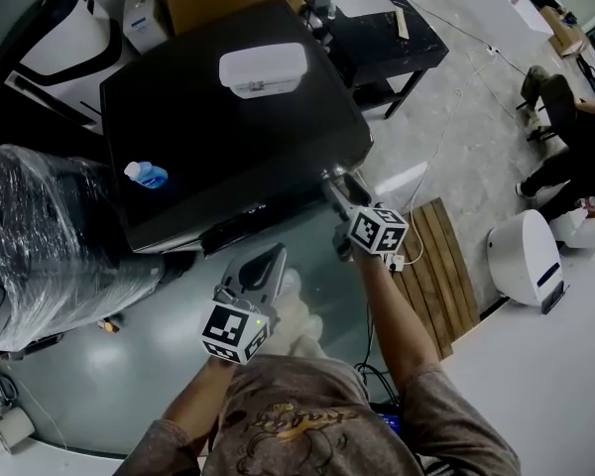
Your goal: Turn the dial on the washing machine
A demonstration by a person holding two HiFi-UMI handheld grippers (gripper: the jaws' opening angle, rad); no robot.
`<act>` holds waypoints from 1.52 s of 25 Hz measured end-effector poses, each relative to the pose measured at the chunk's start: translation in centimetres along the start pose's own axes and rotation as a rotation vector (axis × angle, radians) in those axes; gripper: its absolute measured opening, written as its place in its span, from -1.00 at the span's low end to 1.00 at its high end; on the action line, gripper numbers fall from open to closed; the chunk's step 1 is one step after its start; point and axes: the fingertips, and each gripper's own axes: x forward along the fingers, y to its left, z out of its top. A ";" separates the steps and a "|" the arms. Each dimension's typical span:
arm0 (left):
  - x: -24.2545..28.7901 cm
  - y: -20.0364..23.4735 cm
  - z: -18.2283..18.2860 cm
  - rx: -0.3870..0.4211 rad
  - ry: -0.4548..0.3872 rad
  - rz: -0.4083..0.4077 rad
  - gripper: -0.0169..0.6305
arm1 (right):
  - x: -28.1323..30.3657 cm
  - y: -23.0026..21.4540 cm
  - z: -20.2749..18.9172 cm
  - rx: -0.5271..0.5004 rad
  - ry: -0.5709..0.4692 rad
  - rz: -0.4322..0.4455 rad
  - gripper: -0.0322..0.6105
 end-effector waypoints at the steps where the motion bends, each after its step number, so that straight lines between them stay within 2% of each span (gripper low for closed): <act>1: 0.0 0.0 0.0 -0.001 0.001 -0.001 -0.97 | 0.0 0.0 0.0 0.025 0.001 0.001 -0.12; 7: 0.2 -0.2 0.0 0.000 -0.002 -0.011 -0.97 | -0.1 -0.2 0.3 0.290 -0.042 0.041 -0.13; 10: 0.1 -0.1 0.0 0.001 0.000 -0.011 -0.97 | -0.1 -0.2 0.4 0.313 -0.047 0.043 -0.13; 17: -0.2 -0.3 -0.2 0.002 0.003 -0.014 -0.97 | -1.0 -0.5 0.8 0.108 -0.024 -0.023 -0.11; 22: -0.2 -0.4 -0.4 0.000 0.004 -0.018 -0.97 | -1.2 0.3 0.8 -0.113 0.021 -0.039 -0.09; 26: -0.1 -0.4 -0.5 -0.001 0.006 -0.014 -0.97 | -0.7 1.1 0.2 -0.253 0.074 -0.032 -0.07; 31: -0.1 -0.3 -0.6 -0.002 0.009 -0.010 -0.97 | -0.1 0.8 -0.2 -0.457 0.121 -0.096 -0.06; 34: -0.2 -0.1 -0.7 -0.006 0.010 -0.002 -0.97 | 0.2 0.7 -0.2 -0.478 0.130 -0.101 -0.07; 38: -0.2 0.0 -0.7 -0.007 0.012 0.003 -0.97 | 0.3 0.4 -0.2 -0.414 0.129 -0.102 -0.09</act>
